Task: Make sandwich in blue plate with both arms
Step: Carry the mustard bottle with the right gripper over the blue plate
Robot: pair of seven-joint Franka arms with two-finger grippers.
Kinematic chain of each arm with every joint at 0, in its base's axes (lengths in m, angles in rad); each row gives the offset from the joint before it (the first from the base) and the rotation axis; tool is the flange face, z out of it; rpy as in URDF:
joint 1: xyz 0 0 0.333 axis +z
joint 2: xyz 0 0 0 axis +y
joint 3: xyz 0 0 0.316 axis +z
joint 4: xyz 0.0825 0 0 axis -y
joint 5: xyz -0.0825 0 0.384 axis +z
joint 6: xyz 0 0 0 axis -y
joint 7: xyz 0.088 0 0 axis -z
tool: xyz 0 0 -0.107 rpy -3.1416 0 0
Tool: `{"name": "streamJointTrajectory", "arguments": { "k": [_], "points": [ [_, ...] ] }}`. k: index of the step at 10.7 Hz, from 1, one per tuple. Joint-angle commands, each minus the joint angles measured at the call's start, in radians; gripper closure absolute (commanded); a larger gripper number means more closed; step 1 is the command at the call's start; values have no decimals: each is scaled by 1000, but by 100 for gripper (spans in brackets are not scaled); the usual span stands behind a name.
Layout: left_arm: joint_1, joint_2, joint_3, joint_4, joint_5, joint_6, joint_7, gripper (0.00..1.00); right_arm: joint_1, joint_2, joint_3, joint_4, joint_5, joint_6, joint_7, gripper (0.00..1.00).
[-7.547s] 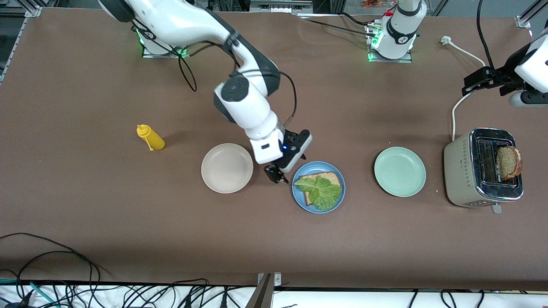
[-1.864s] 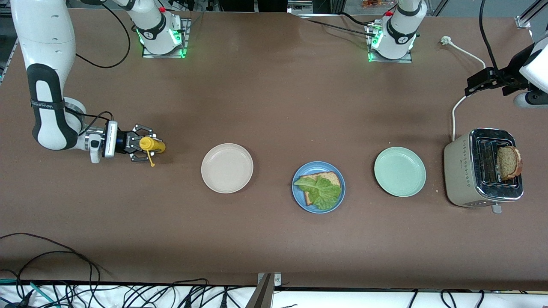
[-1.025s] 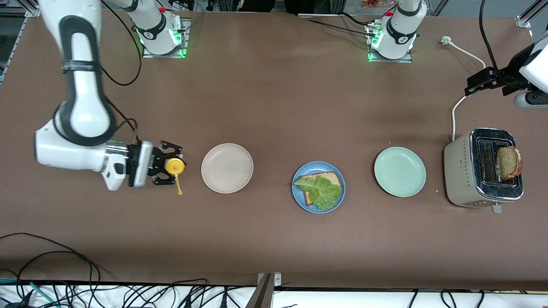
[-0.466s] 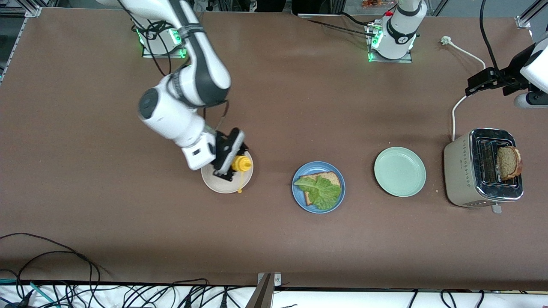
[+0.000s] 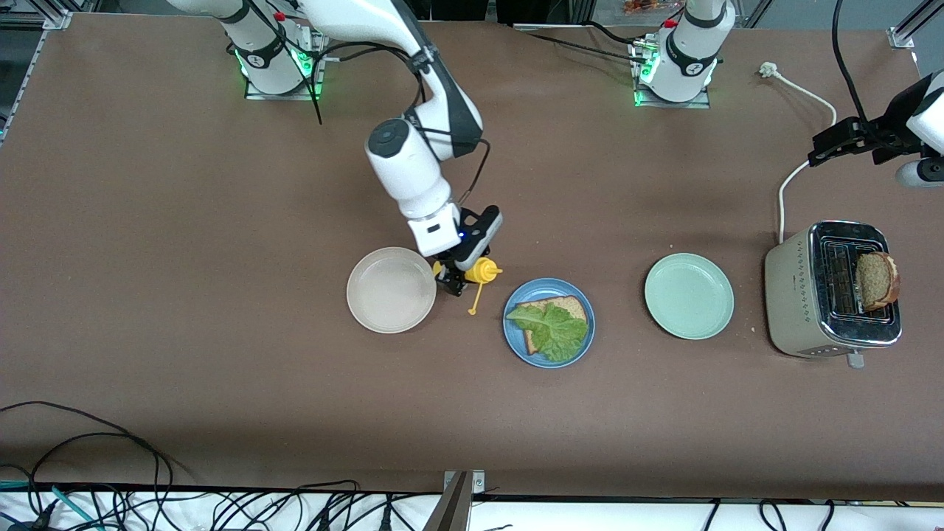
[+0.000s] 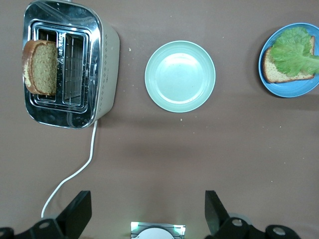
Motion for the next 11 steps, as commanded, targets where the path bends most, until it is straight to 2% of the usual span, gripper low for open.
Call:
{"name": "streamJointTrajectory", "arguments": {
  "k": [1,3,5,7,9,11],
  "points": [
    [15,4,-7,19,-5,-13,9,0,45,119,-22,46,-105,109,61,100],
    [18,4,-7,19,-3,-13,10,0,81,161,-71,52,-178,109,61,100],
    [19,2,-6,19,-2,-14,10,0,115,202,-128,90,-209,61,61,100],
    [19,2,-6,19,-2,-16,9,0,129,273,-206,245,-353,-155,122,100],
    [18,2,-6,19,-2,-16,9,0,123,314,-208,328,-489,-240,255,100],
    [18,2,-7,21,-2,-16,9,0,118,353,-215,443,-572,-410,269,100]
  ]
}}
